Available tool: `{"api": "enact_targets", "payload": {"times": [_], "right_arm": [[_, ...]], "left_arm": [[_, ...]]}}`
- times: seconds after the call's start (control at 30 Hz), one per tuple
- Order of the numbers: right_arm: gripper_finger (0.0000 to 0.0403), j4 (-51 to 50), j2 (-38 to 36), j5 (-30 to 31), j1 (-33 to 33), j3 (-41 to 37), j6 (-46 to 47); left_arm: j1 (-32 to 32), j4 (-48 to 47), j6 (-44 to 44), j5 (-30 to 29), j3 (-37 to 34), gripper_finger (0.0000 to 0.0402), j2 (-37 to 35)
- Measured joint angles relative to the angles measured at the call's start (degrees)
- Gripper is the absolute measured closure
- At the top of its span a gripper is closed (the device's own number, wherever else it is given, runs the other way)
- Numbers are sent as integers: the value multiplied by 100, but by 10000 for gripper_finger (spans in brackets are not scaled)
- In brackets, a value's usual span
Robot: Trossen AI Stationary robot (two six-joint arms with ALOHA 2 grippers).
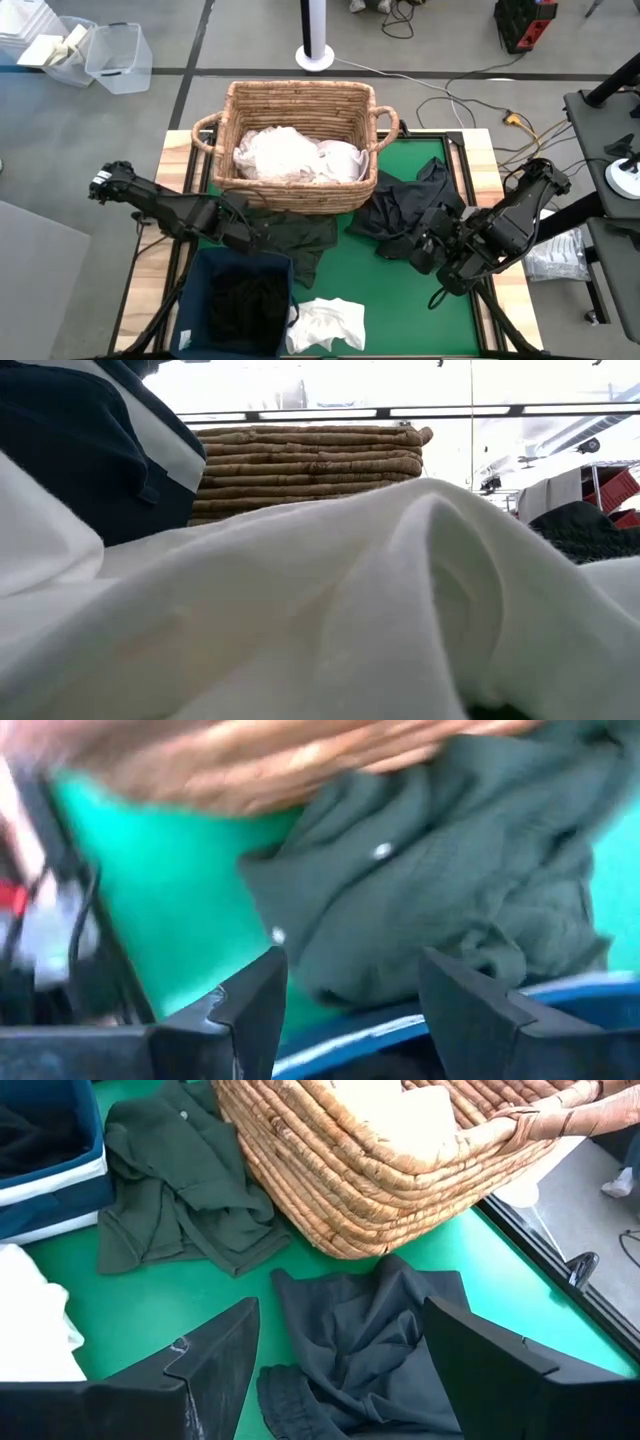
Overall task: Sort clothes
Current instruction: Put the green shirt into the laundry bin
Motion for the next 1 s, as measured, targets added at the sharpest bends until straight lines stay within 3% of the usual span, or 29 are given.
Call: {"api": "enact_targets", "payload": {"times": [0.17,0.7,1.0], "right_arm": [[132,3,0,76,0,0,6],[135,4,0,107,0,0,-4],[128,3,0,109,0,0,-4]], "left_arm": [[0,54,-1393,64,0,201,21],[195,10,-958,-110,-238,201,665],[200,520,-978,-100,-466,201,741]]}}
